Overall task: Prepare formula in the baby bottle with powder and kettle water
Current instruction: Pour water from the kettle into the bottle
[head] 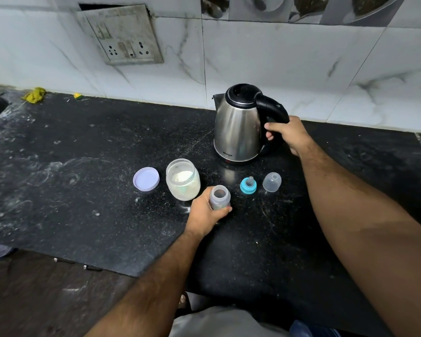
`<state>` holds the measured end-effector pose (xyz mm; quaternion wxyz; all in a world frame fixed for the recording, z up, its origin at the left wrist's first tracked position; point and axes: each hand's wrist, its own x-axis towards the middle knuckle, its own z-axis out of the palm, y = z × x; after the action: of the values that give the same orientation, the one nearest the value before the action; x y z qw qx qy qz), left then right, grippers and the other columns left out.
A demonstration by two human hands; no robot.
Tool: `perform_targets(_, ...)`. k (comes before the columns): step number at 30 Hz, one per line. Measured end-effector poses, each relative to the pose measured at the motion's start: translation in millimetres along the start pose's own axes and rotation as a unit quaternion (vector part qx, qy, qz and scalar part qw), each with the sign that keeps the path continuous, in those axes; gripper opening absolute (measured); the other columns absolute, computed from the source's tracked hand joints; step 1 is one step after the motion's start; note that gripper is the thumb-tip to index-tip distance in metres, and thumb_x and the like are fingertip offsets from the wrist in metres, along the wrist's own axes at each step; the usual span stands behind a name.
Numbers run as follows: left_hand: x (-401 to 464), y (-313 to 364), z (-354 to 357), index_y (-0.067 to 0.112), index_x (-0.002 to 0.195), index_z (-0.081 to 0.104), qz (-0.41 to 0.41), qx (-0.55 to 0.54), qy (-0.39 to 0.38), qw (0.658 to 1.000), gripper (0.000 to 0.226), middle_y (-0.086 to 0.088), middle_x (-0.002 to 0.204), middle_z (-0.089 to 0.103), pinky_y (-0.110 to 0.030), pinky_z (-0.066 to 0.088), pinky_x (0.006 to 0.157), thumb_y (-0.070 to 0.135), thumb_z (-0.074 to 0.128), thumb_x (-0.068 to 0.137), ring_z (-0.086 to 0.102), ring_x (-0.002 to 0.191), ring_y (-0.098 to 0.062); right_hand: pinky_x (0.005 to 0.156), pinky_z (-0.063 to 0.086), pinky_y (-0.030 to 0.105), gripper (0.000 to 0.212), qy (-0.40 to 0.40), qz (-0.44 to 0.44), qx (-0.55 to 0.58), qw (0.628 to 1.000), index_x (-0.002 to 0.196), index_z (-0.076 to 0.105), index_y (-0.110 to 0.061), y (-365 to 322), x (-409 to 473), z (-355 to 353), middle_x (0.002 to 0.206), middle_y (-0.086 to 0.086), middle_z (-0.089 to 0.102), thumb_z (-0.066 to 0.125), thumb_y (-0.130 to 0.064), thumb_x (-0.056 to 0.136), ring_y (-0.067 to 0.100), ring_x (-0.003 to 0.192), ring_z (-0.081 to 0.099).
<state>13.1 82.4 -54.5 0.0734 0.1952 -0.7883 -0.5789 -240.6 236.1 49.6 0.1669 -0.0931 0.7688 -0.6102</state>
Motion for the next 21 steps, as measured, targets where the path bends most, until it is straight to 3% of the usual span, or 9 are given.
perform_targets(7,-0.4,2.4,-1.1,0.031,0.106,0.06,-0.001,0.005,-0.003,1.0,0.05,0.011,0.102,0.07,-0.014,0.047,0.087,0.012,0.087,0.068,0.064,0.092,0.001,0.053,0.042,0.03,0.017,0.088,-0.004,0.027,0.996,0.066,0.058,-0.009,10.9,-0.9,15.0,0.038,-0.007,0.047,0.061,0.006,0.075,0.011,0.038,0.042)
perform_targets(13,-0.6,-1.5,0.7,0.023,0.109,0.061,-0.012,0.003,0.0,1.0,0.05,0.009,0.1,0.071,-0.019,0.05,0.087,0.014,0.086,0.068,0.064,0.09,0.001,0.044,0.038,0.024,0.026,0.134,-0.018,0.05,0.99,0.061,0.056,-0.013,12.2,-2.1,22.9,0.044,-0.004,0.049,0.058,0.009,0.074,0.007,0.035,0.04)
perform_targets(21,-0.2,1.7,-0.1,0.022,0.105,0.06,-0.014,0.028,-0.002,0.999,0.046,0.013,0.095,0.068,-0.006,0.043,0.077,0.008,0.086,0.069,0.06,0.081,0.011,0.045,0.038,0.025,0.016,0.178,-0.031,0.089,0.98,0.054,0.054,-0.019,3.0,-1.4,32.7,0.042,-0.009,0.048,0.059,-0.004,0.06,0.009,0.039,0.043)
